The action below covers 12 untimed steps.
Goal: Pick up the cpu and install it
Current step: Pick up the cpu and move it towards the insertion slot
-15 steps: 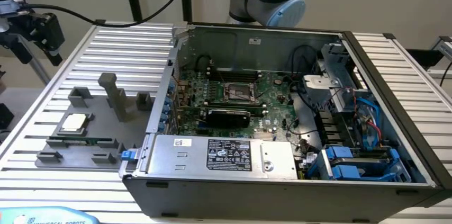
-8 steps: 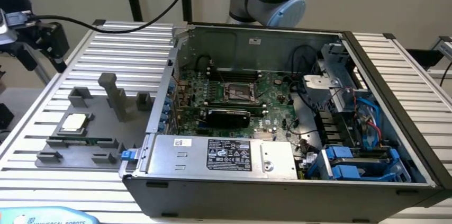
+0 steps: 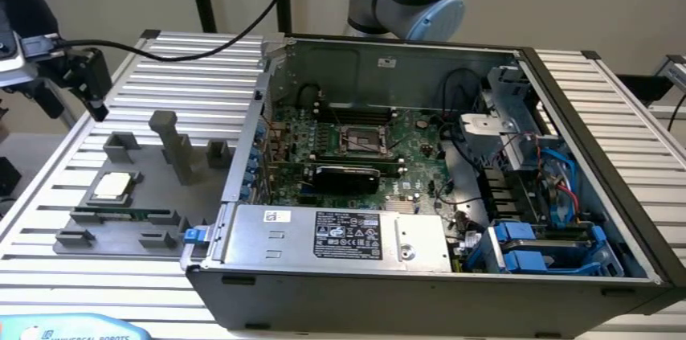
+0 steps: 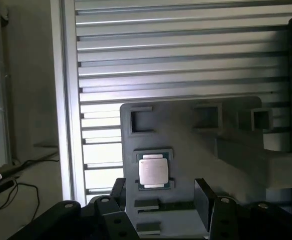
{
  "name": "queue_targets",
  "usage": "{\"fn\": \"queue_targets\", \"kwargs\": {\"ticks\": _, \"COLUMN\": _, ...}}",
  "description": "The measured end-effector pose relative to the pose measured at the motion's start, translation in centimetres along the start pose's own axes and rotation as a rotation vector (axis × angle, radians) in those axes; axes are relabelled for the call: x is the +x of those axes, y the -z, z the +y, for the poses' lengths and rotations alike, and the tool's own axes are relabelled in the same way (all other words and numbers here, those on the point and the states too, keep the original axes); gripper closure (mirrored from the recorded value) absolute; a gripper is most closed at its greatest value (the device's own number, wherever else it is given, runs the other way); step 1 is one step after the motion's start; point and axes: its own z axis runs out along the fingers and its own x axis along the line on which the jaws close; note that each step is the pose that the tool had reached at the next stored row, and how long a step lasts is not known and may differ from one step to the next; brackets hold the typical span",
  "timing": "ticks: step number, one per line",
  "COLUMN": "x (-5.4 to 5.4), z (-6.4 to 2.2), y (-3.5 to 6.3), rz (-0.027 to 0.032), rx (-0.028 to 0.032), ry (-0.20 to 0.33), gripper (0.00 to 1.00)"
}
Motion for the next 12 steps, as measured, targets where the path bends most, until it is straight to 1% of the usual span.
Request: {"fn": "queue_targets", "kwargs": {"ticks": 12, "x": -0.4, "z": -1.08, "y": -2.14, "rz": 0.0, "rx": 0.0, "ry": 0.0, "gripper": 0.35}}
